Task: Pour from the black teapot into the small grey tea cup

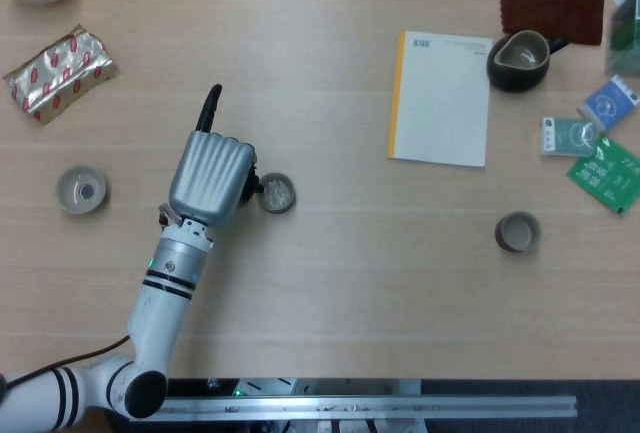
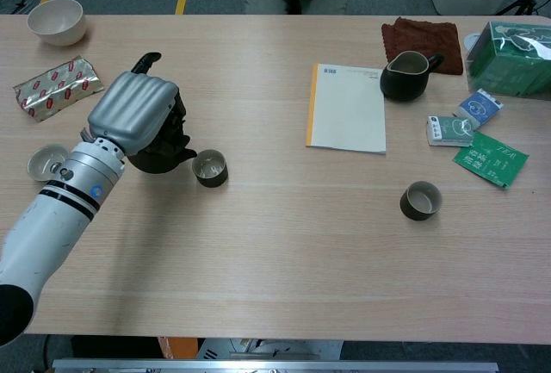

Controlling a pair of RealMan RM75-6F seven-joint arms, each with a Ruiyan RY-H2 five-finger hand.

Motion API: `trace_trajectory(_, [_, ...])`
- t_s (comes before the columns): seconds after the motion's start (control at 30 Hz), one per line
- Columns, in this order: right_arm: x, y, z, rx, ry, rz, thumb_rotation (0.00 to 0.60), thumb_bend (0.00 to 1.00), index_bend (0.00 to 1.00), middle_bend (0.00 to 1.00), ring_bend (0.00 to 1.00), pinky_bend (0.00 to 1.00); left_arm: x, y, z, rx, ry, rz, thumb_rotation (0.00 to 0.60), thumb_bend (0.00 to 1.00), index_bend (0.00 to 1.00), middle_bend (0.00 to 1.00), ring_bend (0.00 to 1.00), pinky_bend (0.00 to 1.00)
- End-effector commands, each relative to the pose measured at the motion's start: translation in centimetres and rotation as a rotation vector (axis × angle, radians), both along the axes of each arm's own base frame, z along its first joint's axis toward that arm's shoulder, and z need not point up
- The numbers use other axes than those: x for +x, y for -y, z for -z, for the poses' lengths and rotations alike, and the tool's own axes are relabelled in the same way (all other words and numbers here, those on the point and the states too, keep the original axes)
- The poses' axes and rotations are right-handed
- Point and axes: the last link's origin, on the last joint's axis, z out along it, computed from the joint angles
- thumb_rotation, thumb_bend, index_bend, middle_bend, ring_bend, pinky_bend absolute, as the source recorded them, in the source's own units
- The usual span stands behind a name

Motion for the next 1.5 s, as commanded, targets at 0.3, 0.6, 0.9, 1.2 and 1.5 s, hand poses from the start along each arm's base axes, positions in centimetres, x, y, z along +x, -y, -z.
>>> trace_trajectory(0.3, [0.2, 0.0, 0.1, 0.002, 0.015, 0.010, 0.600, 0.31, 0.07, 0.14, 0.08, 0.13, -1.8, -0.6, -2.5, 0.023, 0.206, -0.068, 0.600, 0.27, 0.90, 0.94, 0.75, 0.01])
trace_trajectory(0.6, [0.0, -0.1, 0.3, 0.004, 0.028, 0.022, 0.600, 0.31, 0.07, 0.14, 0.08, 0.13, -4.3, -0.7, -2.6, 0.018, 0.257, -0.108, 0.600, 0.27, 0.89, 0.92, 0.73, 0.01])
trace_trajectory(0.9, [-0.2, -0.4, 0.3, 0.002, 0.032, 0.031, 0.600, 0.31, 0.07, 0.14, 0.08, 0.13, -6.2, -0.9, -2.3, 0.022, 0.254, -0.153, 0.600, 0.27, 0.87, 0.90, 0.71, 0.01])
trace_trajectory(1.2, [-0.4, -0.5, 0.3, 0.001, 0.033, 0.038, 0.600, 0.31, 0.07, 0.14, 0.08, 0.13, -7.4, -0.9, -1.6, 0.015, 0.259, -0.199, 0.600, 0.27, 0.86, 0.89, 0.70, 0.01])
trace_trajectory(1.5, [-0.6, -0.5, 0.3, 0.000, 0.035, 0.044, 0.600, 0.31, 0.07, 0.14, 0.08, 0.13, -7.9, -0.7, -1.0, 0.010, 0.267, -0.217, 0.600, 0.27, 0.83, 0.86, 0.67, 0.01])
